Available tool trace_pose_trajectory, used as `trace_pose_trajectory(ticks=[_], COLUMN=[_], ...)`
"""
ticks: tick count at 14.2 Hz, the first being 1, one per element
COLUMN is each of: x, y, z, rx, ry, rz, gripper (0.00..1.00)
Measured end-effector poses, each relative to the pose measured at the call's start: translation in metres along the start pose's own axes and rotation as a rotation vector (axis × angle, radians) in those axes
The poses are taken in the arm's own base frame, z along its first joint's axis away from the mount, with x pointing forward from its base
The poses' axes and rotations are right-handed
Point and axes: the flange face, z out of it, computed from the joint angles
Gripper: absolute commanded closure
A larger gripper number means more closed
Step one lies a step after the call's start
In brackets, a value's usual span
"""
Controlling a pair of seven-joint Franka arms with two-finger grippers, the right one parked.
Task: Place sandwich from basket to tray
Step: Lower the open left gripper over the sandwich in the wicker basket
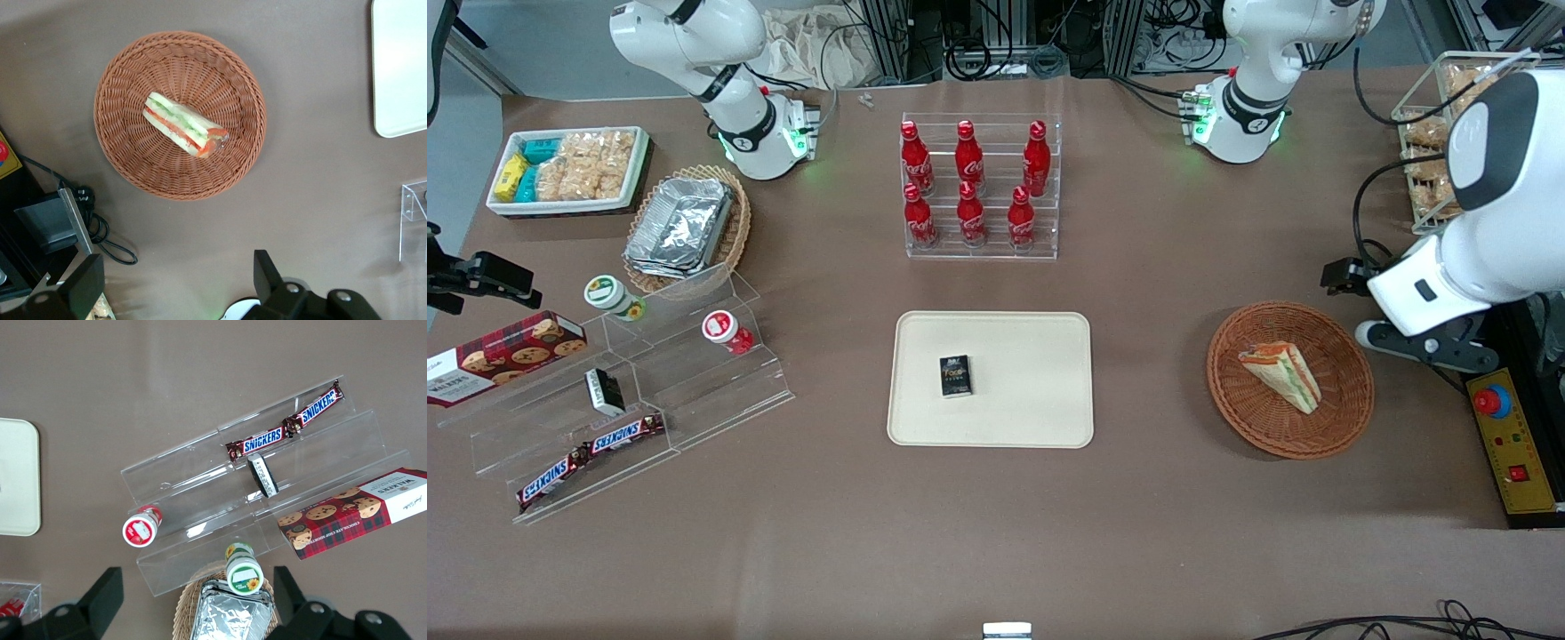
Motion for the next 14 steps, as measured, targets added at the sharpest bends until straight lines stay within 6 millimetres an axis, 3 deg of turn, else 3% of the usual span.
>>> trace_pose_trajectory(ticks=[3,5,8,11,14], x=[0.004,0.009,0.018,0.007,0.003], y=[-0.014,-0.013,-0.008,-0.005,-0.003], z=[0.01,0.027,0.073,0.131,0.175], rx=[-0.009,-0.014,-0.004,-0.009,-0.029], ry=[-0.029,-0.073,-0.033,0.066,0.095], rz=[-0.023,-0.113,-0.315,-0.599,-0.881], gripper=[0.0,0.0,0.0,0.0,0.0])
